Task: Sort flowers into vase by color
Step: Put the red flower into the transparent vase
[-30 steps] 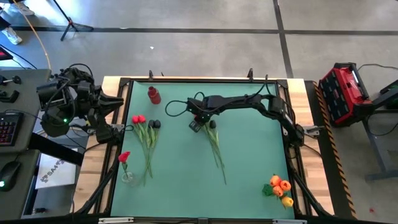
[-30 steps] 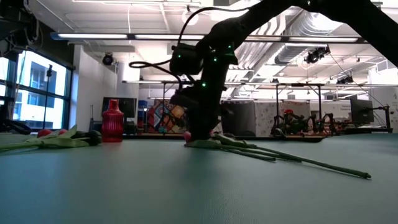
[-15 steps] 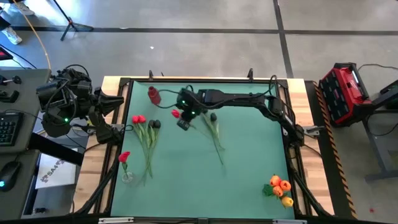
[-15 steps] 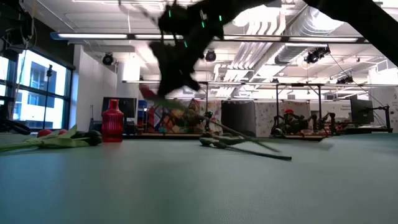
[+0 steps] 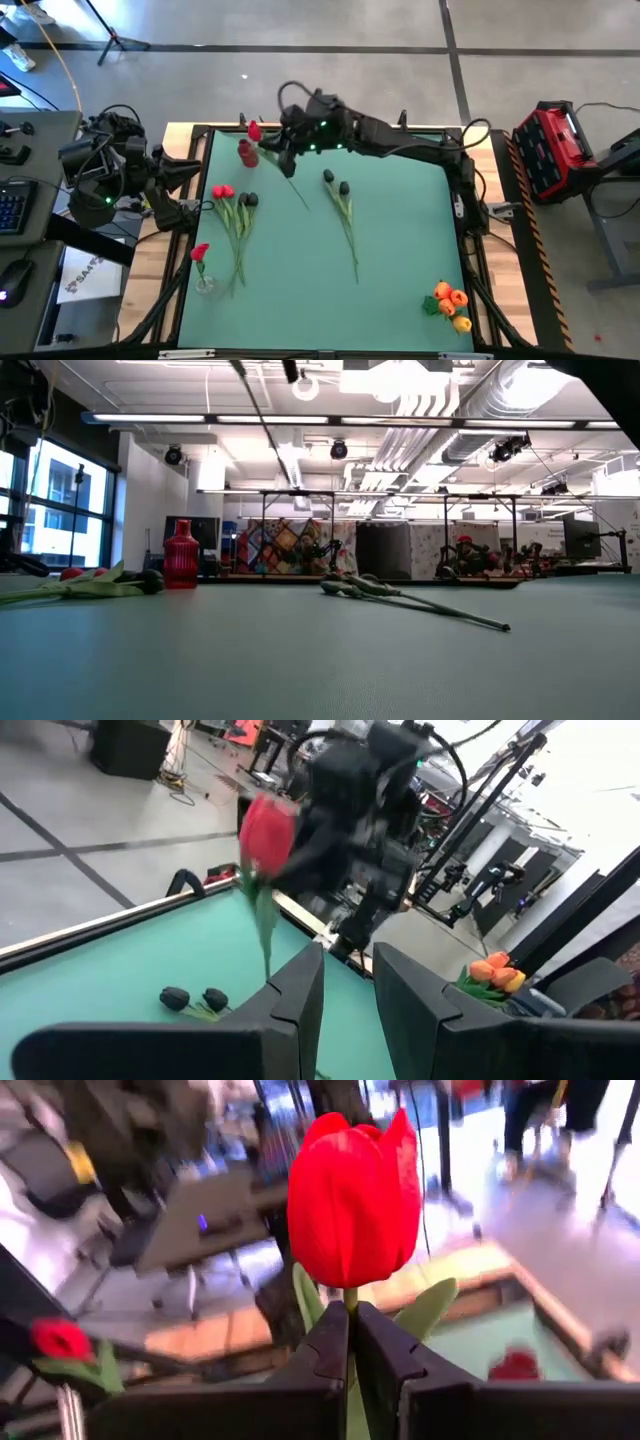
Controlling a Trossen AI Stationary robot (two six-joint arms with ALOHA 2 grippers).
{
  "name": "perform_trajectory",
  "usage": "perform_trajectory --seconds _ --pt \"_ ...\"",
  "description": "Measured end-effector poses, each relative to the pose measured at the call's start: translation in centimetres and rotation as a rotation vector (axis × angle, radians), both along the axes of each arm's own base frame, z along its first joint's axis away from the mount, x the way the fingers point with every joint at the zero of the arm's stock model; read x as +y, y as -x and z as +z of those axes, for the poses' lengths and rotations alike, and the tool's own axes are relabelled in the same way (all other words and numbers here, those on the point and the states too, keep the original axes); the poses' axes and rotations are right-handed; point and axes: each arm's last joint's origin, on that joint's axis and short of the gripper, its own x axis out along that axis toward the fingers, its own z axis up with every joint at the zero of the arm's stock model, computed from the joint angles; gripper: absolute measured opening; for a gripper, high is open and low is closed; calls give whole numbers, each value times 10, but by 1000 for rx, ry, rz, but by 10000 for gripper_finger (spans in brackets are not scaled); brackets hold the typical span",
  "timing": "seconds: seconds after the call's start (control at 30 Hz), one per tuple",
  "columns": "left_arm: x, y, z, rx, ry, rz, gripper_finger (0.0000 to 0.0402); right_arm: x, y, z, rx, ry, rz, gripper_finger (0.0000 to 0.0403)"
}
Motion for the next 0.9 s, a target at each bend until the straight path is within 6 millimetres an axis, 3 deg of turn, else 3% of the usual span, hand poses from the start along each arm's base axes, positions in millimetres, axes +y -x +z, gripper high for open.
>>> perform_trajectory --seconds 0.3,0.6,0.9 --pt "-11 -14 3 57 -81 67 87 9 2 30 -258 48 148 0" --pt "-30 -38 5 157 -134 42 167 26 4 50 -467 98 326 0" --pt "-38 -77 17 181 -191 45 188 43 -2 48 -509 98 362 0"
